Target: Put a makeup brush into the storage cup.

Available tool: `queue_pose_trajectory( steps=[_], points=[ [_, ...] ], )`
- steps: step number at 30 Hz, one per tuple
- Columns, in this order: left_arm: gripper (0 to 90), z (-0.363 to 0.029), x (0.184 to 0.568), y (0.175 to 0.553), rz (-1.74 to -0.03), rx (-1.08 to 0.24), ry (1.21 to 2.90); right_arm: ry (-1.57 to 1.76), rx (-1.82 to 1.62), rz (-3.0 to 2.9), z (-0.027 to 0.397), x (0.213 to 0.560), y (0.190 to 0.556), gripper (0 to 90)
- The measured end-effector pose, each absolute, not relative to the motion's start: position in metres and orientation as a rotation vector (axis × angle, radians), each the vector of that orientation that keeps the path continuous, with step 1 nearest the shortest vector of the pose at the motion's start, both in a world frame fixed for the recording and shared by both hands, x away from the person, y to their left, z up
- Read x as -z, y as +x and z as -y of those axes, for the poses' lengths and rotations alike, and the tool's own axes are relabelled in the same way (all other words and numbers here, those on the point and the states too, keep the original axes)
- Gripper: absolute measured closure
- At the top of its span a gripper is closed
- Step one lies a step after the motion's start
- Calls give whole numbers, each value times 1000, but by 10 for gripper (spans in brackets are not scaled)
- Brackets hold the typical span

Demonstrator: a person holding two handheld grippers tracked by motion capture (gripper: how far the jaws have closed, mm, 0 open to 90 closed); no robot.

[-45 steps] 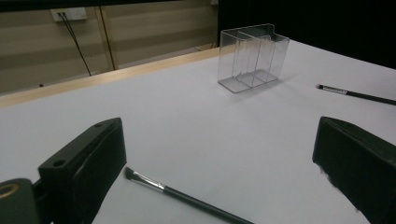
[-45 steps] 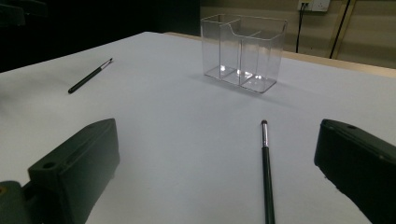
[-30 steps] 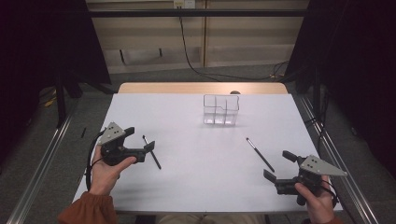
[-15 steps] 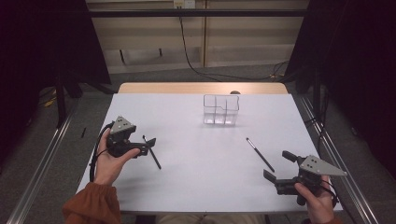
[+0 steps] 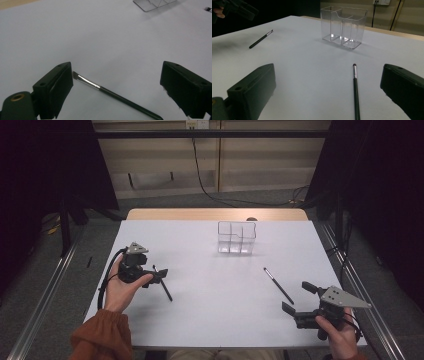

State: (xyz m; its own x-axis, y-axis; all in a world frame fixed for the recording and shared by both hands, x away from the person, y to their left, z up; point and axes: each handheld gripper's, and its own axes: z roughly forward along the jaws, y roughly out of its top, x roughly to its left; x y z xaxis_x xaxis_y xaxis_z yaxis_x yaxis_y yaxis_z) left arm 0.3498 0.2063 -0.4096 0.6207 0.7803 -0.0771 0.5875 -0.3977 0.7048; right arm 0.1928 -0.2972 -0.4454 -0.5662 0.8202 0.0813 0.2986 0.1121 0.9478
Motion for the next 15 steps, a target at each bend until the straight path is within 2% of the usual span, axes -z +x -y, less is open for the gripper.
queue_pose_trajectory(
  steps=[3,15],
  points=[
    [128,-204,411,354,-1090,-324,2219,1079,-1461,-1928,297,445,193,0],
    [139,-203,425,364,-1285,-189,2291,1078,-1459,-1930,297,446,193,0]
  ],
)
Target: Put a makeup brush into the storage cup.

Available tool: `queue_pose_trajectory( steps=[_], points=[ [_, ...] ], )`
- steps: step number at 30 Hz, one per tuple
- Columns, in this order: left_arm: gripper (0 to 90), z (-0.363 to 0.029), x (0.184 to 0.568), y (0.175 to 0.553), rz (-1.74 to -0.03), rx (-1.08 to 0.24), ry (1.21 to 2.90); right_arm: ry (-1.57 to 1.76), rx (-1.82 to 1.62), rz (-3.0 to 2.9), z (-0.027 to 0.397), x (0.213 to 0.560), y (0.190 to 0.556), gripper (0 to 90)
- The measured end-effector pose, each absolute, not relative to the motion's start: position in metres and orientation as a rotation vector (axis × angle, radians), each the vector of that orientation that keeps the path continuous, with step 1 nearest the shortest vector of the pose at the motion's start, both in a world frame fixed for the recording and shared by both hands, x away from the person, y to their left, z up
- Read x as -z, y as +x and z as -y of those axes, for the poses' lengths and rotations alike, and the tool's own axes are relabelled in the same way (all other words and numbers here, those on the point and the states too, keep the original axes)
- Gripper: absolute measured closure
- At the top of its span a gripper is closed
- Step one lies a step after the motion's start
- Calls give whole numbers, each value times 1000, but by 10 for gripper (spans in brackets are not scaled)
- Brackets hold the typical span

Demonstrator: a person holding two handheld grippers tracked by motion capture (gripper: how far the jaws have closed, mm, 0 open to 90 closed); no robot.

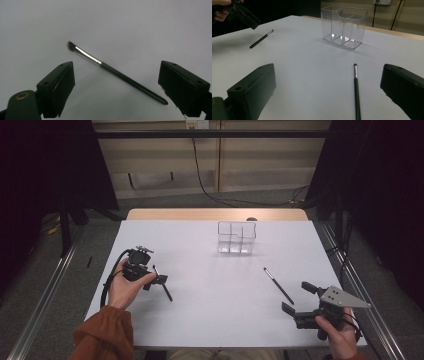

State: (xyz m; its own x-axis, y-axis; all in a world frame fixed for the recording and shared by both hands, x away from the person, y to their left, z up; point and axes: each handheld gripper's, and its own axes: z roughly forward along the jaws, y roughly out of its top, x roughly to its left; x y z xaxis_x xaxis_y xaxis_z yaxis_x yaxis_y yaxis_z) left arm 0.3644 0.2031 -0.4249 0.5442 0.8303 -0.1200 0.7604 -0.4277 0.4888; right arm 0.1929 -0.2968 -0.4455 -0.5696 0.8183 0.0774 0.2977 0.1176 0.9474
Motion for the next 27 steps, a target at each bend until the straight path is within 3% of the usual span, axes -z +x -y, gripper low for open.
queue_pose_trajectory(
  steps=[14,18,19,27],
  points=[
    [160,-189,432,362,-1362,-135,2343,1077,-1461,-1931,297,446,193,0],
    [218,-187,434,362,-1405,-106,2328,1083,-1455,-1932,296,446,193,0],
    [288,-186,434,363,-1409,-83,2331,1085,-1455,-1934,296,446,193,0],
    [439,-181,436,361,-1452,-44,2339,1084,-1456,-1937,296,446,193,0]
  ],
)
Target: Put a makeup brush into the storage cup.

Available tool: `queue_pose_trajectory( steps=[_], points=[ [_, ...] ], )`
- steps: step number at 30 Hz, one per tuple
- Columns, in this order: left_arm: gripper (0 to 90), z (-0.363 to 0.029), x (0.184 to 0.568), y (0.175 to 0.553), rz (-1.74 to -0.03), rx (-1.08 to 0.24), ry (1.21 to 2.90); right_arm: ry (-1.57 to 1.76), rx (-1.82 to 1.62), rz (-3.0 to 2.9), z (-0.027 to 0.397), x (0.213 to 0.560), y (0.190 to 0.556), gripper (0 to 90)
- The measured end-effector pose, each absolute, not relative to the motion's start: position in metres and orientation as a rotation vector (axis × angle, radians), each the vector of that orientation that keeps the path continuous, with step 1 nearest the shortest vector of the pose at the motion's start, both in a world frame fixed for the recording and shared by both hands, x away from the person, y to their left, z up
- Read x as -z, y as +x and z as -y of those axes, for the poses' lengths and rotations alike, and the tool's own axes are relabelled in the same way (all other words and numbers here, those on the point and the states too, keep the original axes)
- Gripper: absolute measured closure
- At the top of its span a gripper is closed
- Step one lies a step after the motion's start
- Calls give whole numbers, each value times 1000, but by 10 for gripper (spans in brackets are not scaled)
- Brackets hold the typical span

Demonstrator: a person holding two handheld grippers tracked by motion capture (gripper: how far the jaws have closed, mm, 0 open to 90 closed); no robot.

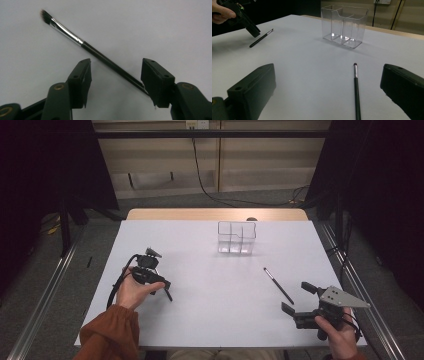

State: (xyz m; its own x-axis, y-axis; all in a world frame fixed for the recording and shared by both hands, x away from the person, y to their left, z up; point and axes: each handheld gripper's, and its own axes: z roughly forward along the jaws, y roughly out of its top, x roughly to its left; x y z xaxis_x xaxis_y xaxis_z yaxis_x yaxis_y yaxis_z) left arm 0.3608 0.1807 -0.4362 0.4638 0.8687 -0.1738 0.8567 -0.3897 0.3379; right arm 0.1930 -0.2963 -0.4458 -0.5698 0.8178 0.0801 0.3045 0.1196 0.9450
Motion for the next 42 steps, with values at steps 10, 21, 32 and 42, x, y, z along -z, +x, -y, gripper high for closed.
queue_pose_trajectory(
  steps=[10,21,32,42],
  points=[
    [486,-178,441,365,-1524,6,2313,1087,-1452,-1932,296,446,193,0],
    [521,-171,446,370,-1577,-8,2369,1079,-1448,-1937,295,446,193,0],
    [676,-165,447,372,-1580,-77,2451,1069,-1447,-1941,295,446,193,0],
    [841,-177,449,380,-1582,-14,2433,1076,-1439,-1940,295,446,193,0]
  ],
)
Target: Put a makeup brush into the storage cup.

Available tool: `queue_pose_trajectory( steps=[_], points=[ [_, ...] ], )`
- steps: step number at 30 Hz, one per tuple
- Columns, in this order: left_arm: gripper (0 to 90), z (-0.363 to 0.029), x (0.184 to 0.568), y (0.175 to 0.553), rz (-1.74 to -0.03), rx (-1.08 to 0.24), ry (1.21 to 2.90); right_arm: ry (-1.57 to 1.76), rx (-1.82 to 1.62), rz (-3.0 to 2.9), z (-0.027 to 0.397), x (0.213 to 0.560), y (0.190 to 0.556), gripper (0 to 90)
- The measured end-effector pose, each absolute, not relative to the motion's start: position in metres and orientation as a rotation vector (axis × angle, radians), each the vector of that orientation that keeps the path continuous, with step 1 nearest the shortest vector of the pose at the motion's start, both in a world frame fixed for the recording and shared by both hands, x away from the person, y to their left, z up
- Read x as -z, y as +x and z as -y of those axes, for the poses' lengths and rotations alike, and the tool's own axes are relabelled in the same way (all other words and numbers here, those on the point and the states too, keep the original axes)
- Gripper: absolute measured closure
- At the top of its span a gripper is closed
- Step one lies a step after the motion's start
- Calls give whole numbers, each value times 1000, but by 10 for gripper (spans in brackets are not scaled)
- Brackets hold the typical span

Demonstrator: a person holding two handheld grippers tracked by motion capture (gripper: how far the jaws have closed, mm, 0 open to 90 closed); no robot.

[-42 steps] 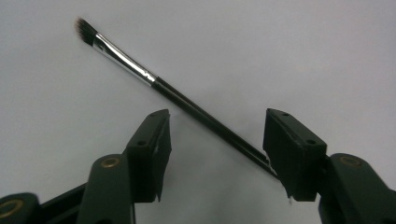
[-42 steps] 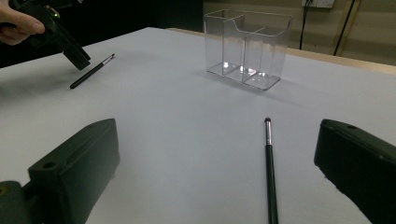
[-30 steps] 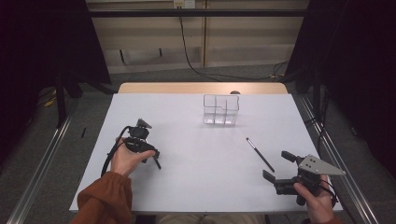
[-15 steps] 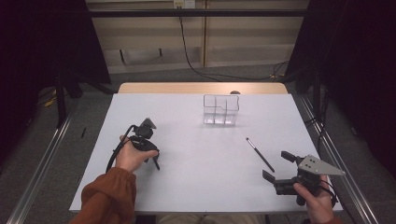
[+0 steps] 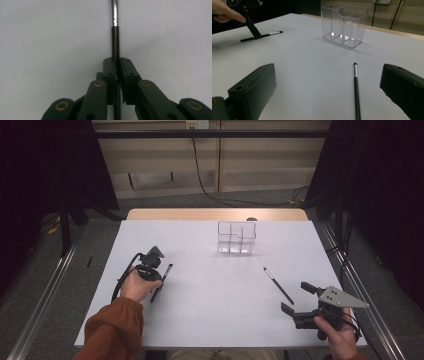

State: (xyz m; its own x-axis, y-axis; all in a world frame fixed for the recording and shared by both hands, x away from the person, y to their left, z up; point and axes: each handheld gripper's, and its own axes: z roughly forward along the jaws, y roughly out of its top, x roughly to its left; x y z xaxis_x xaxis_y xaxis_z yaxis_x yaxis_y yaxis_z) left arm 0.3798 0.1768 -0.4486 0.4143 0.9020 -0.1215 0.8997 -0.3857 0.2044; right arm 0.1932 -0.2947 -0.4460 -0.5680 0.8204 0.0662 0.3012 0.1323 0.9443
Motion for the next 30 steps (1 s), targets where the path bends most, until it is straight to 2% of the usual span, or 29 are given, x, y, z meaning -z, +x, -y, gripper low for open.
queue_pose_trajectory(
  steps=[8,18,30],
  points=[
    [845,-173,447,384,-1570,-5,2499,1073,-1440,-1941,295,446,193,0],
    [846,-186,446,380,-1506,27,2430,1073,-1439,-1945,294,446,194,0],
    [845,-185,442,375,-1450,-39,2346,1070,-1441,-1945,294,446,194,0]
  ],
)
